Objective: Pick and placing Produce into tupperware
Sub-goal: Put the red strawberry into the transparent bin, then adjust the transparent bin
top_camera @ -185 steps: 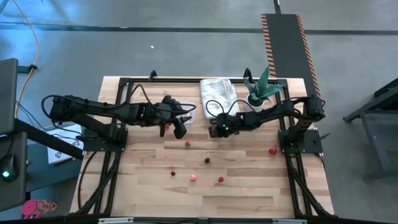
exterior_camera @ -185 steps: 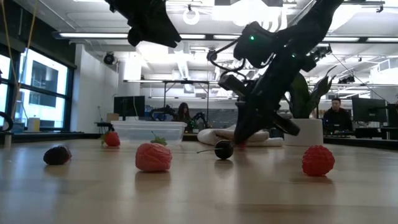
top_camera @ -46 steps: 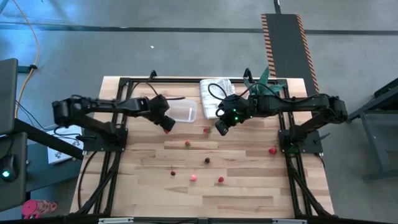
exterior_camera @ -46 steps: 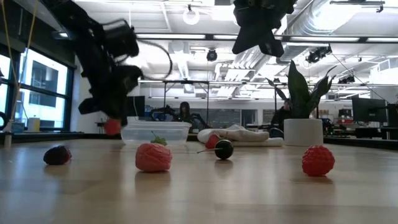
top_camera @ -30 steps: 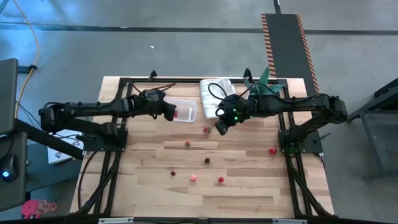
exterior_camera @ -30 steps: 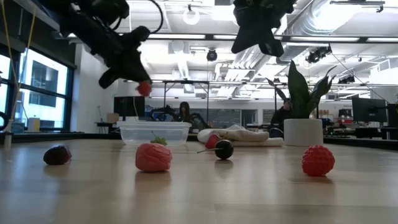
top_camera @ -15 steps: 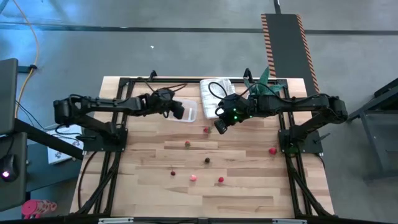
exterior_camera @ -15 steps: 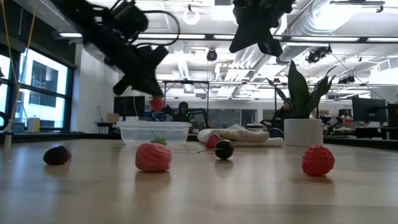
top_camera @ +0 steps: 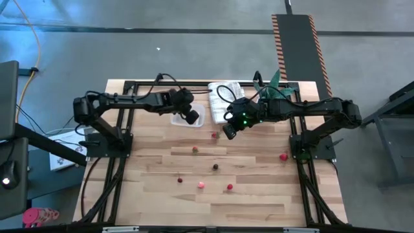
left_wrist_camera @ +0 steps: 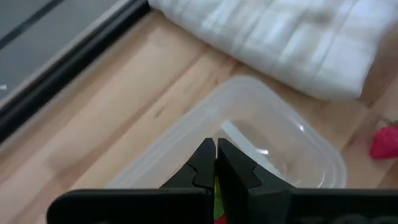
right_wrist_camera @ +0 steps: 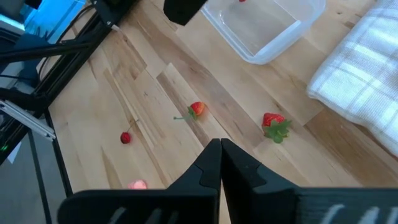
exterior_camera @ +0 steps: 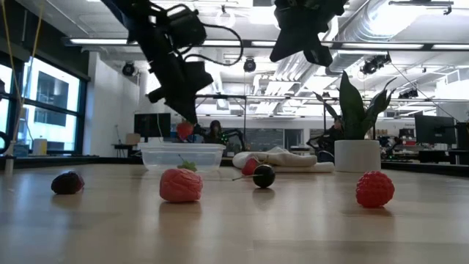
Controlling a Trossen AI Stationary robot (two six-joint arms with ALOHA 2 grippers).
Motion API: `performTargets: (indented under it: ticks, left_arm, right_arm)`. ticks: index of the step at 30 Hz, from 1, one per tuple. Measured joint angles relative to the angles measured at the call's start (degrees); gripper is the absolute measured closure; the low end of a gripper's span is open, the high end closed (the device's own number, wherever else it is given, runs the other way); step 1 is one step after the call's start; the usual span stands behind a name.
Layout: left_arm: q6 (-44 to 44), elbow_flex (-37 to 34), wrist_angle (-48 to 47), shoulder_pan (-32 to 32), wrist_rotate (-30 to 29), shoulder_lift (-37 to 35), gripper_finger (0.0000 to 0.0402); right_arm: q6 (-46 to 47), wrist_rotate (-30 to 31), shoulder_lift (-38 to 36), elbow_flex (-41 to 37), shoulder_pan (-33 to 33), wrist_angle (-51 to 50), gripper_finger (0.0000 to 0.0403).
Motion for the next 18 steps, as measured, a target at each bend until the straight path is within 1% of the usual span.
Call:
performTargets:
  ticks: [4, 7, 10, 16, 18]
  left_arm:
    - [-0.2, -0.1, -0.4, 0.0, 1.9, 0.7, 0.0400]
    - [-0.9, -0.1, -0.3, 0.0, 2.2, 0.7, 0.0387]
    - [-1.1, -0.1, -0.2, 0.0, 2.2, 0.7, 0.0359]
    - [-2.2, -0.1, -0.3, 0.0, 2.2, 0.6, 0.0288]
    - [-3.2, -0.1, -0.4, 0.0, 1.2, -0.2, 0.0275]
  right_arm:
    - [-0.4, 0.0, 0.0, 0.0, 0.0, -0.1, 0.0402]
    - [-0.5, 0.0, 0.0, 0.0, 0.0, -0.1, 0.0402]
    - [-0.9, 0.0, 0.0, 0.0, 0.0, -0.2, 0.0402]
    - [-1.1, -0.1, 0.0, 0.0, 0.1, -0.5, 0.0402]
    - [-1.1, -0.1, 0.0, 0.0, 0.1, -0.7, 0.0402]
